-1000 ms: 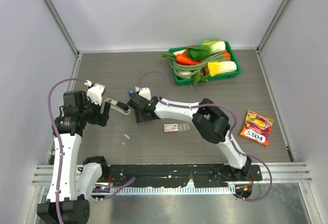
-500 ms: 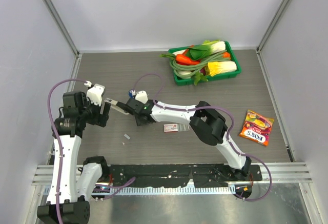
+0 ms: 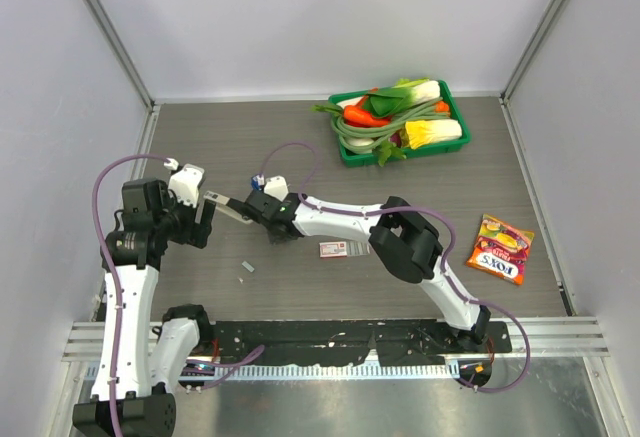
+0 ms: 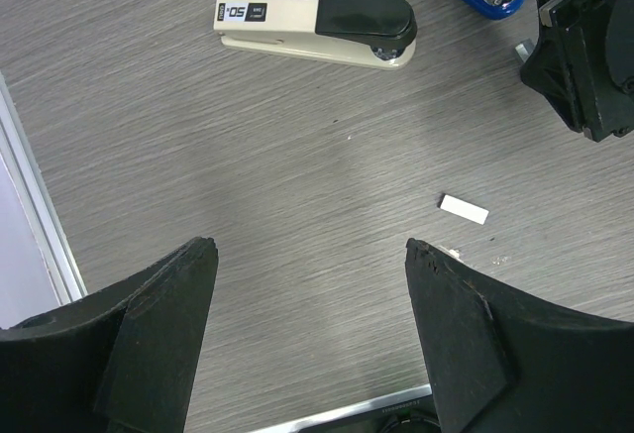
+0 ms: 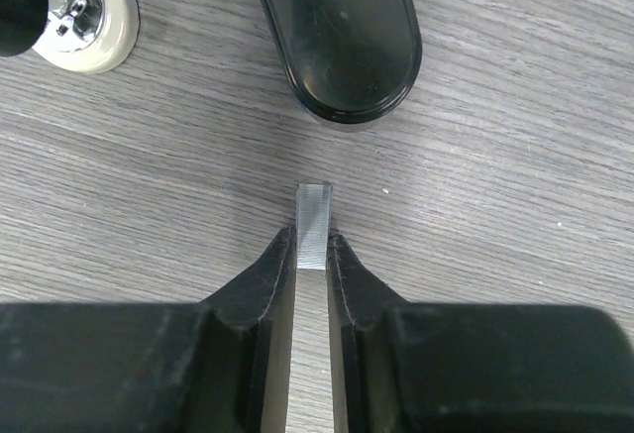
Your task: Unload the staples from the stapler
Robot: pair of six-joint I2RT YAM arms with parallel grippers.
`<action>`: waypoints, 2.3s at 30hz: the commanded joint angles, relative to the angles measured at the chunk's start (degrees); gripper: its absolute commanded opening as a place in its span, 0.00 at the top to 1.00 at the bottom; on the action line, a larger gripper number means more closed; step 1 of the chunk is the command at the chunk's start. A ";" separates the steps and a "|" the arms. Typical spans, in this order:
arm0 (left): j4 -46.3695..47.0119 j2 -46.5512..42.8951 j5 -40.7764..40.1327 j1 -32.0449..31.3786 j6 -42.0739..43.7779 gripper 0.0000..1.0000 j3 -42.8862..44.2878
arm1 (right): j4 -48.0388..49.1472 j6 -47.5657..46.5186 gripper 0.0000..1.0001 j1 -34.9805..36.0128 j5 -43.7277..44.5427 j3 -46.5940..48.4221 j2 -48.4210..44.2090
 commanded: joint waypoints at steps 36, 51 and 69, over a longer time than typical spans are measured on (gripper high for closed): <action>2.26 4.05 8.74 -1.50 -2.29 0.13 1.15 | 0.65 -0.81 0.97 -9.12 4.13 -45.59 -43.08; 2.44 2.99 8.04 -1.59 -2.20 0.12 0.00 | 3.37 -1.86 0.98 -9.21 -0.18 -46.21 -40.53; 2.43 2.03 7.24 -1.50 -1.93 0.12 0.18 | 5.83 -2.83 0.99 -12.64 -4.57 -50.51 -39.82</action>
